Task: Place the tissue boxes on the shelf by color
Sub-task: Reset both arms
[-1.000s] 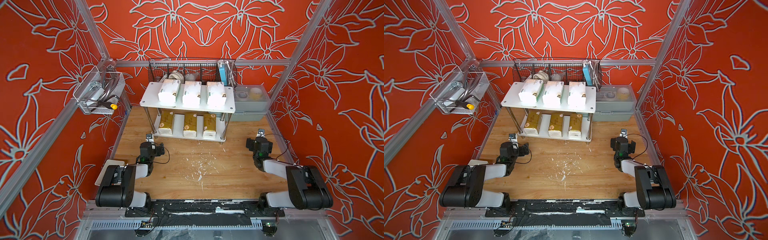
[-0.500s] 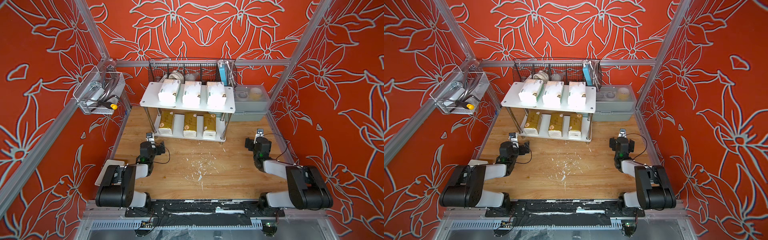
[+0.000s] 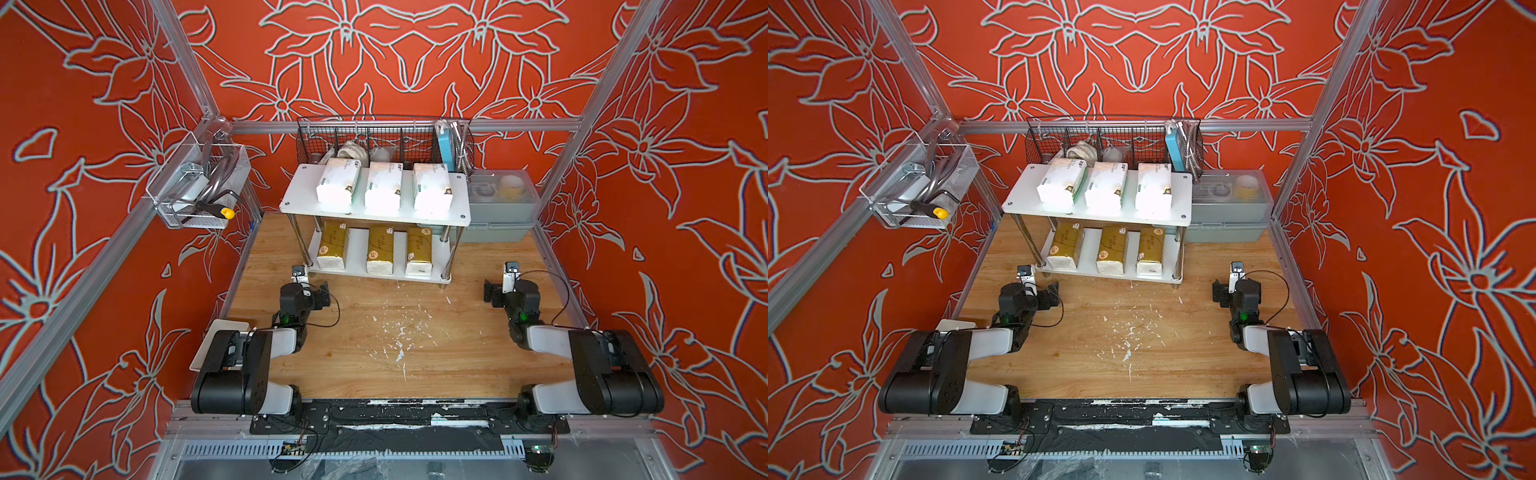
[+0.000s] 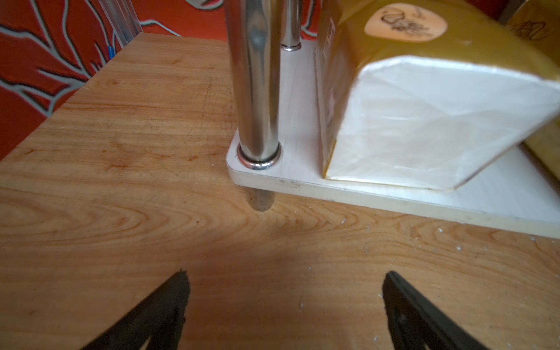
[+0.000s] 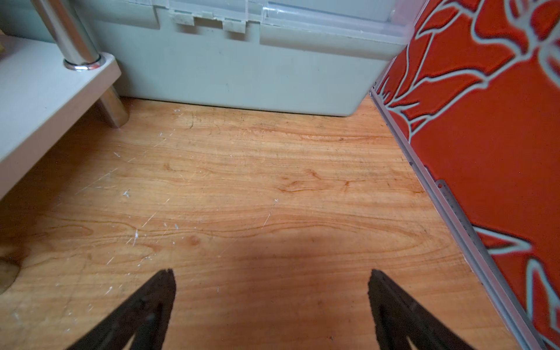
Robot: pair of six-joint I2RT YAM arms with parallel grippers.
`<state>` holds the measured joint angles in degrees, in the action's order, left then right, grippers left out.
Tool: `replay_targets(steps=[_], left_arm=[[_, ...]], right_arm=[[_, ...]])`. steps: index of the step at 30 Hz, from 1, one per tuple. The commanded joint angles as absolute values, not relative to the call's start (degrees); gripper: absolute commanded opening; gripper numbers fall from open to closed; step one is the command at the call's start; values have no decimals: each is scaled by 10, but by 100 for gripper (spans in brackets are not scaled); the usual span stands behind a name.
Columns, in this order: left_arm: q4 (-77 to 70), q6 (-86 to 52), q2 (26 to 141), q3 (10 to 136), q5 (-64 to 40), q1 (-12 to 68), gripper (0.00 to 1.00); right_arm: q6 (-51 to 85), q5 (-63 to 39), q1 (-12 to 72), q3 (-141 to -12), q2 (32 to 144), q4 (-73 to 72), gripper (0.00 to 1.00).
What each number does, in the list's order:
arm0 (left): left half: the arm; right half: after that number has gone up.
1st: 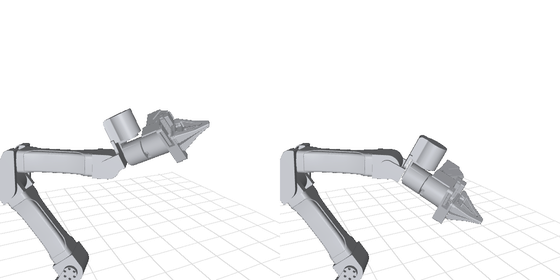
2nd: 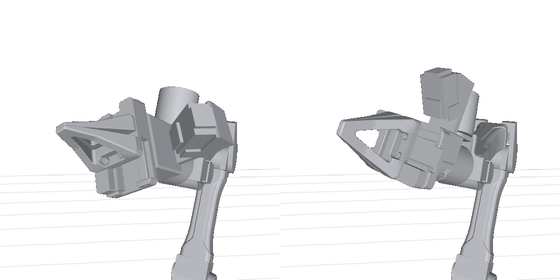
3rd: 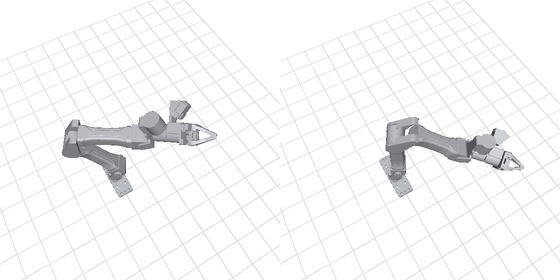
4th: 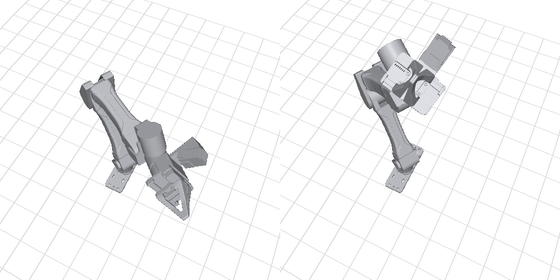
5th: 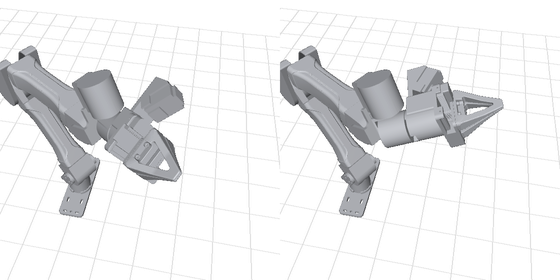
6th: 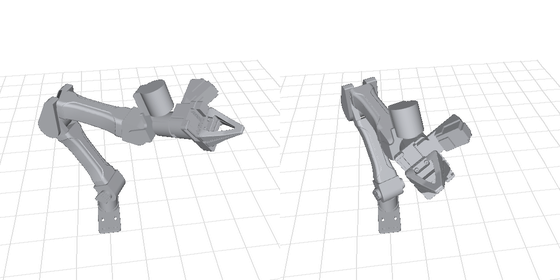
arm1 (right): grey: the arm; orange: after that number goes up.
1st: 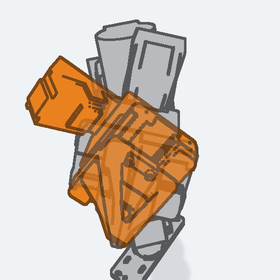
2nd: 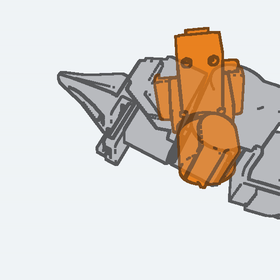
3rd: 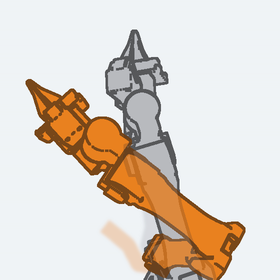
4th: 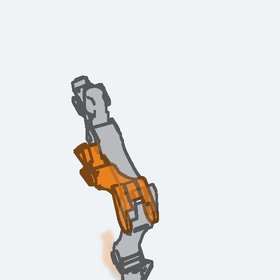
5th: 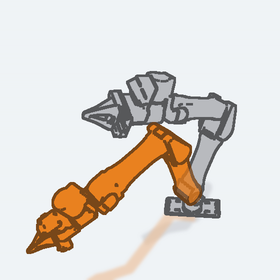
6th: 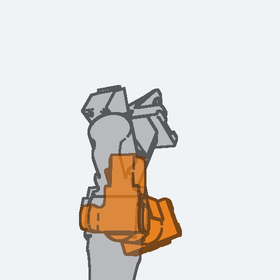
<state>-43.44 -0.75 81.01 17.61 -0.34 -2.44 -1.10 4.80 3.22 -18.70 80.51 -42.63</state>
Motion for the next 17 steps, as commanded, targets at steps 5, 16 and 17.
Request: replay_targets(steps=[5, 16, 17], left_arm=[[-437, 2, 809, 181, -42, -28, 98], [-437, 2, 808, 181, -42, -28, 98], [-438, 2, 807, 180, -42, -28, 98]], right_arm=[[-18, 36, 29, -197, 804, -430, 99], [-12, 17, 16, -200, 807, -426, 99], [-11, 17, 16, -198, 805, -429, 99]])
